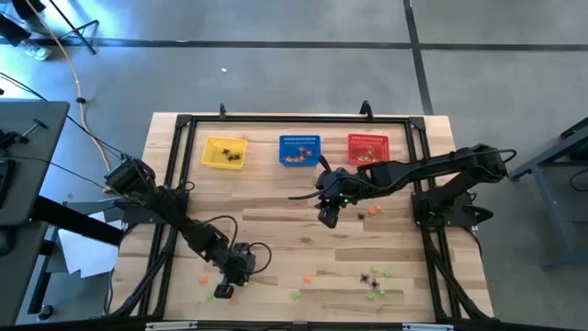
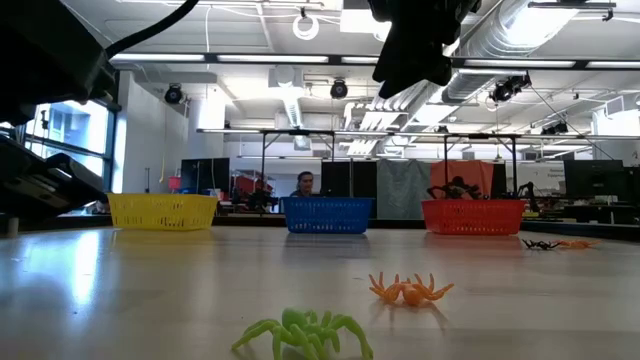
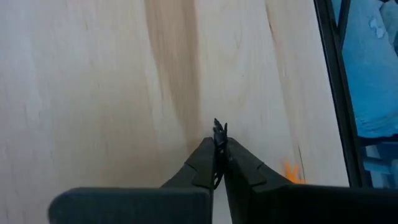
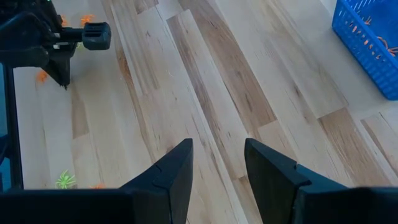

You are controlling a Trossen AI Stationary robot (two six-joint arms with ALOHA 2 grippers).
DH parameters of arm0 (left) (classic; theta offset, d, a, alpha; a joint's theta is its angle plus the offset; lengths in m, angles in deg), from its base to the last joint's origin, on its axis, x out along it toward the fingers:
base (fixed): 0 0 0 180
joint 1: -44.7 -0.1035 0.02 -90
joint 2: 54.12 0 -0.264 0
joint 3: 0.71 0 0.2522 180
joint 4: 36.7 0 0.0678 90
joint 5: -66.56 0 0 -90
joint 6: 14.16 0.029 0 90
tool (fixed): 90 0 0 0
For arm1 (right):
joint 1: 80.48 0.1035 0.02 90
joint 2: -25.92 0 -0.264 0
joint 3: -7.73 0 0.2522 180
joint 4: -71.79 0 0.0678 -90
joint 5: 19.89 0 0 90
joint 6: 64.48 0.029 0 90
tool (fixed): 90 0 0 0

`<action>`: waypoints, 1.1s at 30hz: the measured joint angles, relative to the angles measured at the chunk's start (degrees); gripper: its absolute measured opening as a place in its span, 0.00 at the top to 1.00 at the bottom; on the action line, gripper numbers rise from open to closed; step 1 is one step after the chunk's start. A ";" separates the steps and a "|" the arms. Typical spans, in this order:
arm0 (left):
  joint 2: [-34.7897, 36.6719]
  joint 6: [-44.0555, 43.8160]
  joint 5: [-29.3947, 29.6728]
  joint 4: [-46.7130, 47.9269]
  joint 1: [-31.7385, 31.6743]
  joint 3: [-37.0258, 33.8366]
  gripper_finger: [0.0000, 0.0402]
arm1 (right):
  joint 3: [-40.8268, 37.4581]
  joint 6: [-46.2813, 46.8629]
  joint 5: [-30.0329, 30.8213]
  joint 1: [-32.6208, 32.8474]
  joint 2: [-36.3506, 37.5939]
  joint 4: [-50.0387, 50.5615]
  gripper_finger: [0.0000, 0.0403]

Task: Sort Halloween decoration
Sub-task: Put the black spider toy into the yellow basket

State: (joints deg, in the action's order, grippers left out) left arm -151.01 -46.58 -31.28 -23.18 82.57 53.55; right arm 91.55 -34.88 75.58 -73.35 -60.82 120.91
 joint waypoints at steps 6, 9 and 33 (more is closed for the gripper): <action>8.67 0.75 4.12 6.13 -1.12 -0.20 0.99 | 0.01 0.00 0.00 -0.01 0.00 -0.02 0.65; 15.71 1.67 10.57 11.17 -1.10 -0.19 0.99 | 0.02 0.00 -0.01 -0.01 0.00 -0.03 0.65; 40.12 6.44 49.46 44.65 -36.63 -2.82 0.99 | 0.02 0.00 -0.01 0.00 0.02 -0.02 0.65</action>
State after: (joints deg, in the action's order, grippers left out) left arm -110.89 -40.14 18.17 21.47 45.94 50.73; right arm 91.57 -34.88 75.56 -73.35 -60.79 120.89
